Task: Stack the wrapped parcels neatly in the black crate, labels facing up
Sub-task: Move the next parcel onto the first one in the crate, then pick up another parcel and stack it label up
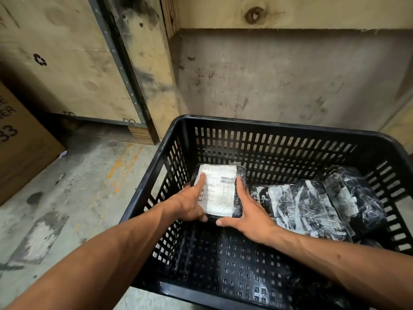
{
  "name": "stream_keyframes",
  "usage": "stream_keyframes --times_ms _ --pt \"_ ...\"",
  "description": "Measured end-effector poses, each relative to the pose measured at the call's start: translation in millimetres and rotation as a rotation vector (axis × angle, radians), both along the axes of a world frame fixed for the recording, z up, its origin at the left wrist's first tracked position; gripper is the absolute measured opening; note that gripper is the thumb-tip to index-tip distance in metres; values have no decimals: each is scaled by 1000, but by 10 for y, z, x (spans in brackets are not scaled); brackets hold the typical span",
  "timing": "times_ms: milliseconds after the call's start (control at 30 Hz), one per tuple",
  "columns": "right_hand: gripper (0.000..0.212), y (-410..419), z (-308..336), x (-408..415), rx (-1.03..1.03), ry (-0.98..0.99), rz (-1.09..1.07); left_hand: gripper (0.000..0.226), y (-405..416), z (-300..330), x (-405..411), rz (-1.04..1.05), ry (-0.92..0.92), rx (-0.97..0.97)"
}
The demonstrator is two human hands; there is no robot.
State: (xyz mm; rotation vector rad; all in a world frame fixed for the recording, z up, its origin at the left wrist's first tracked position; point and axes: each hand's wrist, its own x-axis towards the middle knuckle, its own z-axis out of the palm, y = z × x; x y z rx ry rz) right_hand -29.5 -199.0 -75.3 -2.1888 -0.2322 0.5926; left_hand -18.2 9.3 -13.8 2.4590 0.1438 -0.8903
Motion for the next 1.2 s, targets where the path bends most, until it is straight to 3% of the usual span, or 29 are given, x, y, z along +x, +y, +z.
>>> stream_keyframes --times_ms 300,467,600,700,800,900,1067,1200 --pt "137 -3 -3 -1 -36 -11 16 135 27 -8 8 11 20 -45" --pt "141 -9 77 27 -61 30 60 137 45 25 17 -10 -1 28" --pt "135 -188 350 66 -76 71 142 135 -20 109 -59 -18 -99 126" --pt "120 -558 645 60 -106 42 217 126 -195 167 -189 -44 -218 65" --pt "97 -1021 984 16 -230 -129 257 109 -458 235 -268 -170 -347 -33" --pt "80 -1437 1232 -50 -392 -275 298 104 -819 255 -310 -312 -357 -147" --pt "82 -1842 1267 -184 -657 -261 414 113 -1415 127 -376 -473 -297 -201" --pt "88 -1847 1119 -151 -875 -274 542 117 -1704 -40 -388 -531 -282 -87"
